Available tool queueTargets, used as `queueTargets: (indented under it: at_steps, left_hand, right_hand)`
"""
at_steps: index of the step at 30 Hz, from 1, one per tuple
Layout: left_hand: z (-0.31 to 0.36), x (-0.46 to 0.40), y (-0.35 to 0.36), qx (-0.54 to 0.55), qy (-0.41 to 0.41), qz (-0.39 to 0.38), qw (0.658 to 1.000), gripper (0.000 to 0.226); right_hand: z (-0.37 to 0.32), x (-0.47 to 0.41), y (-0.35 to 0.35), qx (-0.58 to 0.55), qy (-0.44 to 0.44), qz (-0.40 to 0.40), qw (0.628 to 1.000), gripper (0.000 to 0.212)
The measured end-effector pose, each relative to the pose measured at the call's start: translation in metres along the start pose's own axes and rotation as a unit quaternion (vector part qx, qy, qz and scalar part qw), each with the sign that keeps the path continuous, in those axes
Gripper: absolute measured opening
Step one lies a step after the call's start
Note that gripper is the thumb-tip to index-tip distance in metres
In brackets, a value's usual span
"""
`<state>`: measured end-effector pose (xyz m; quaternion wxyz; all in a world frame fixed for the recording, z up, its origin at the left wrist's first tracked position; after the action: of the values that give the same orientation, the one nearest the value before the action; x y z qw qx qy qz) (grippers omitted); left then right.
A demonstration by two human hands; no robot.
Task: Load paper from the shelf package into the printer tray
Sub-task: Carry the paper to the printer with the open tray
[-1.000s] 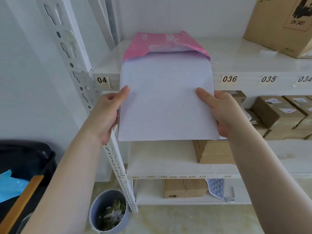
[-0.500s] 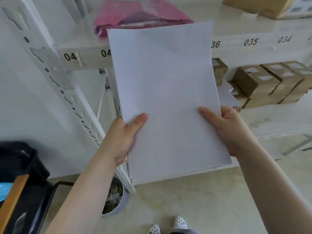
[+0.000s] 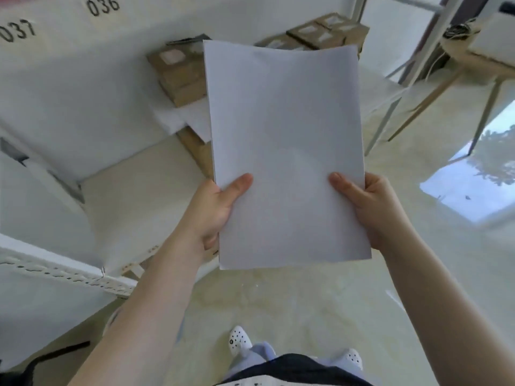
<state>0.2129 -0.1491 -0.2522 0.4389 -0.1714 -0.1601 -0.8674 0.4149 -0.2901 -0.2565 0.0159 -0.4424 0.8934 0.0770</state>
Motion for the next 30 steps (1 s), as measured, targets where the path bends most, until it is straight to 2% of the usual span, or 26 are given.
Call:
queueTargets:
  at_steps: [7, 11, 16, 20, 22, 26, 30]
  left_hand:
    - [-0.051, -0.046, 0.205, -0.077, -0.062, -0.105, 0.99, 0.02]
    - [-0.085, -0.059, 0.335, -0.108, -0.092, -0.156, 0.977, 0.012]
    - [-0.105, -0.066, 0.462, -0.14, -0.112, -0.229, 0.957, 0.011]
    - [-0.114, -0.082, 0.558, -0.164, -0.132, -0.28, 0.937, 0.024]
    - [-0.12, -0.094, 0.606, -0.179, -0.139, -0.305, 0.925, 0.02]
    - [-0.136, -0.128, 0.703, -0.197, -0.156, -0.35, 0.903, 0.007]
    - [-0.145, -0.177, 0.797, -0.217, -0.175, -0.388, 0.879, 0.017]
  right_hand:
    - [0.005, 0.046, -0.207, 0.001, 0.024, 0.146, 0.989, 0.027]
    - [-0.002, 0.076, -0.323, 0.008, 0.036, 0.228, 0.973, 0.013]
    - [-0.013, 0.104, -0.431, 0.024, 0.05, 0.31, 0.949, 0.011]
    - [-0.02, 0.114, -0.512, 0.034, 0.044, 0.372, 0.926, 0.009]
    - [-0.021, 0.115, -0.551, 0.036, 0.042, 0.402, 0.914, 0.009]
    - [-0.012, 0.108, -0.631, 0.034, 0.049, 0.452, 0.89, 0.009]
    - [0.003, 0.075, -0.713, 0.033, 0.066, 0.482, 0.873, 0.01]
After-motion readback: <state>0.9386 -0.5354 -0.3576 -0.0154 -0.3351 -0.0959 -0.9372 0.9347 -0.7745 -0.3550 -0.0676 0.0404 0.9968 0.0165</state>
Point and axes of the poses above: each hand's wrist, its own x-axis away from the middle knuckle, its own y-axis out of the palm, z = x × y, the point moved 6 cm from there along -x, towards the middle knuckle, and after that the axes turned 14 degrees about -y, right-handed, at the moved point
